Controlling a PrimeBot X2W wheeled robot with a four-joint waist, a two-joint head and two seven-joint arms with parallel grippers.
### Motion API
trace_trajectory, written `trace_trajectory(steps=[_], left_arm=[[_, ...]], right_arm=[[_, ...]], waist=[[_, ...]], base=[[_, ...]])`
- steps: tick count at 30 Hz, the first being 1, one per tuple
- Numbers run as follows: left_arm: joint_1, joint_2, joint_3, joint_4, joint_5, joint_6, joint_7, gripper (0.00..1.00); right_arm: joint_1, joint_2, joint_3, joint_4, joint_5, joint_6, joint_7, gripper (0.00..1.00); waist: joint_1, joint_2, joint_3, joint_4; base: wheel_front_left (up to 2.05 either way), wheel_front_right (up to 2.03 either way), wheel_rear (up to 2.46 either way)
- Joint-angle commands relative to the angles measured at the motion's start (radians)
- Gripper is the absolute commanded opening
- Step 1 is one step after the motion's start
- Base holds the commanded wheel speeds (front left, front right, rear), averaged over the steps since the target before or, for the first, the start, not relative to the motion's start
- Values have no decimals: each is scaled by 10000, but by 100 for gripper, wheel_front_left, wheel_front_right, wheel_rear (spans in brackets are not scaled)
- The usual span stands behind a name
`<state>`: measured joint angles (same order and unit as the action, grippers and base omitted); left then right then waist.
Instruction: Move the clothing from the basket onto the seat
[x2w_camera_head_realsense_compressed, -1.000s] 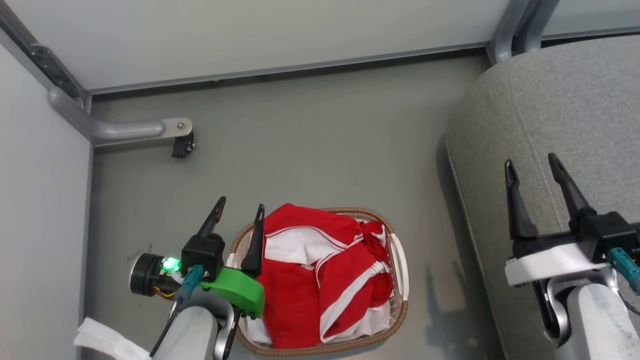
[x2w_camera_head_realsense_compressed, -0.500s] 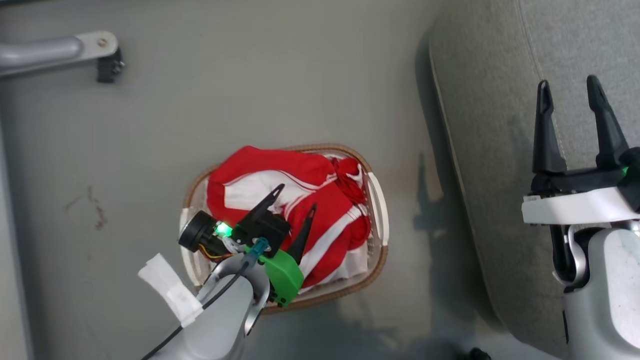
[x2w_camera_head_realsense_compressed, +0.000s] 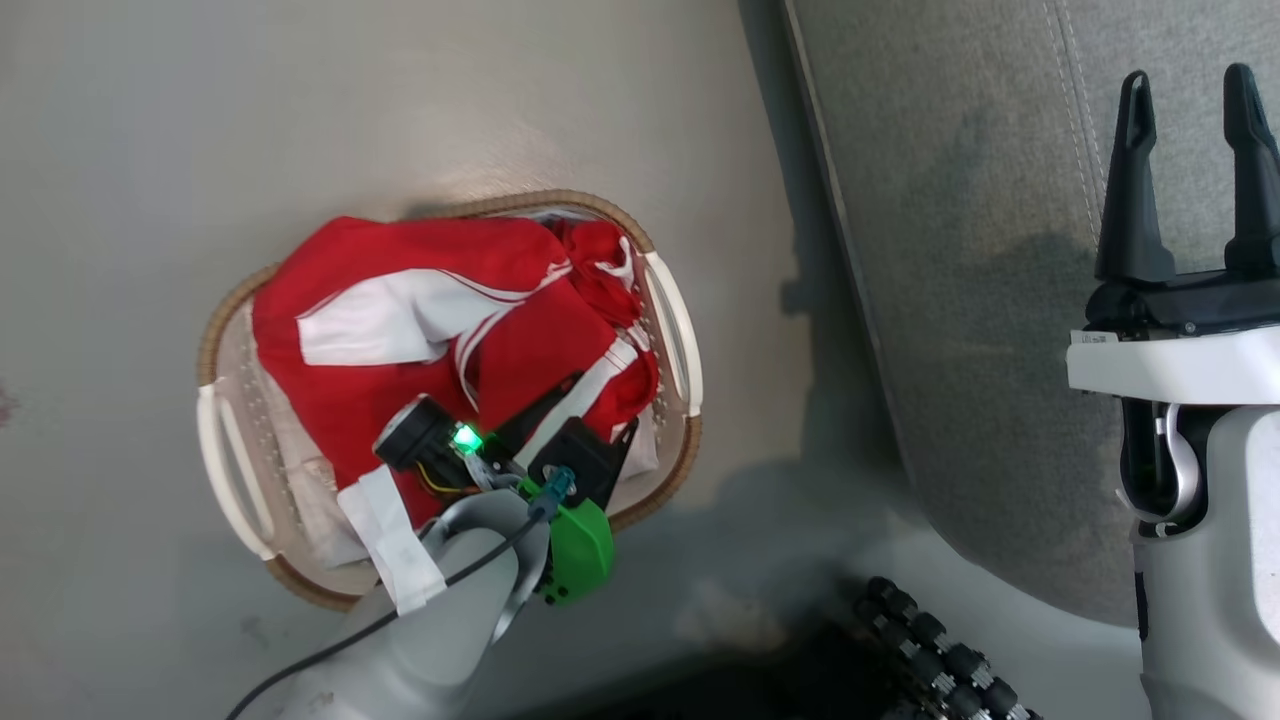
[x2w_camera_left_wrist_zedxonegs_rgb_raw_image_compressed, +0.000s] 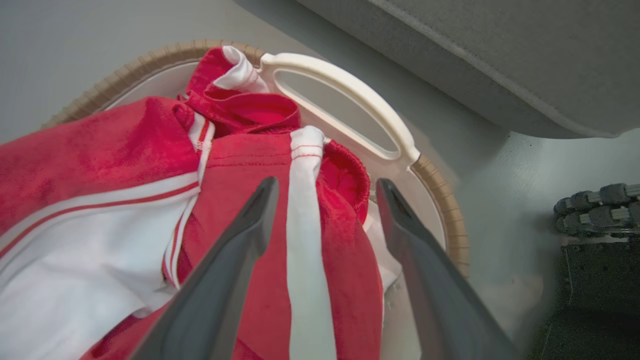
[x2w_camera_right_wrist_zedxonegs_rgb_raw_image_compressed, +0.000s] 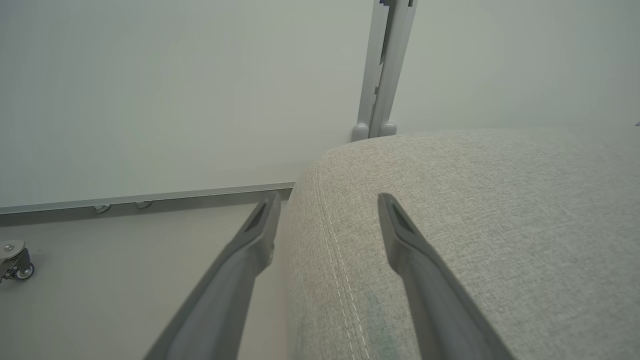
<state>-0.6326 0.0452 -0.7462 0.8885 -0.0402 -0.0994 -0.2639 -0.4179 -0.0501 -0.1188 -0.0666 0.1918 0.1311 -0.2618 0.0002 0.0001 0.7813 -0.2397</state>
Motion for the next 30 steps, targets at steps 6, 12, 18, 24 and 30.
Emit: trace_trajectory(steps=[6,12,18,24,30], left_arm=[[-704,184,193,757,21,408,-11,100],[-1016,221,212,1652,-35,554,-11,100],[-1139,140,161,1885,-208,521,-10,0],[-1008,96,-2,1426,-280,547,-10,0],[-553,80,-170,869,-343,455,-10,0]], right_arm=[[-318,-8,118,-308,226,-8,-49,100],[-427,-10,172,-552,348,-8,-49,100],[-449,-11,114,-623,329,-8,-49,100],[-451,-13,123,-487,192,-8,-49,100],[-234,-14,-13,-162,-192,-8,-49,100]], waist=[[-2,-1,1258,-804],[-2,-1,1423,-820],[-2,-1,1407,-720],[-2,-1,1090,-535],[-2,-1,192,-182]], base=[[0,0,0],[0,0,0],[0,0,0],[0,0,0],[0,0,0]])
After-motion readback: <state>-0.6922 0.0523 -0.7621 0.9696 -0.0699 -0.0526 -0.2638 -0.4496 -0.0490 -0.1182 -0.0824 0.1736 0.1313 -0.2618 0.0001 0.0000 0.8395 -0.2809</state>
